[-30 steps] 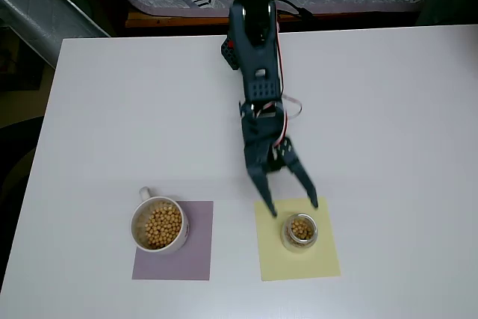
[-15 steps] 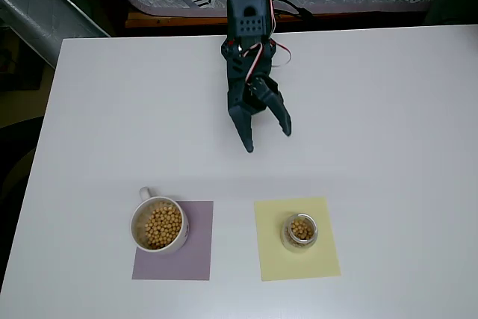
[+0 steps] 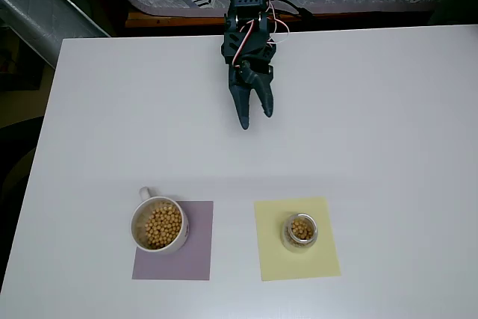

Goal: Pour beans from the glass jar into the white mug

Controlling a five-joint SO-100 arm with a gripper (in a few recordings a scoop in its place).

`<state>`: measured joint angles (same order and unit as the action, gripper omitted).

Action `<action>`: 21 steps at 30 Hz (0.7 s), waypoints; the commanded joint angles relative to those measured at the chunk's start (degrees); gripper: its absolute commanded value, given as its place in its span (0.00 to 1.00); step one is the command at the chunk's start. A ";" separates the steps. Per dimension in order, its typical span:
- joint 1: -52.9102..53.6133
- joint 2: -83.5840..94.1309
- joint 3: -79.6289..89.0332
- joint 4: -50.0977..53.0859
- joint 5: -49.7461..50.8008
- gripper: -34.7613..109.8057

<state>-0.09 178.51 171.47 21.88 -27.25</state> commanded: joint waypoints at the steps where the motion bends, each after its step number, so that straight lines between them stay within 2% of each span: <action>1: 1.23 7.21 2.55 9.67 3.96 0.49; 5: 1.32 13.01 5.54 19.16 11.95 0.50; 9: 1.49 13.36 7.47 21.27 18.02 0.48; 14: -0.09 13.36 9.40 26.37 23.29 0.37; 17: 0.09 13.36 9.49 26.54 25.14 0.25; 21: -0.35 13.36 9.49 27.69 25.14 0.24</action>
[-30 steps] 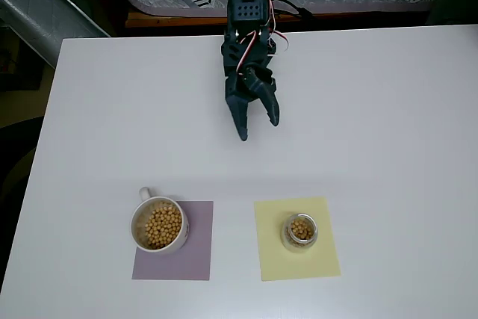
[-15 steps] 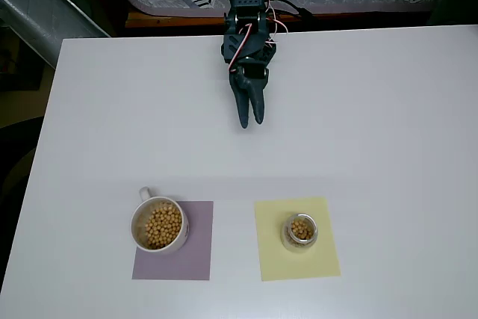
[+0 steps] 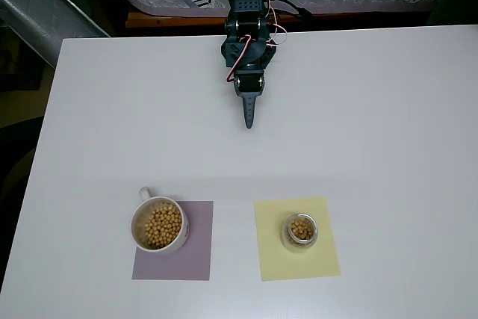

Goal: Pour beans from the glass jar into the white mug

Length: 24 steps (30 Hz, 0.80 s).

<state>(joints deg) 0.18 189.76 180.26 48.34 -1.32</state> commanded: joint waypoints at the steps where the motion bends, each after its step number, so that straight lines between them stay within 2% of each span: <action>1: -0.88 2.11 0.70 1.23 -0.88 0.24; 24: -1.58 2.11 0.70 1.23 -1.76 0.24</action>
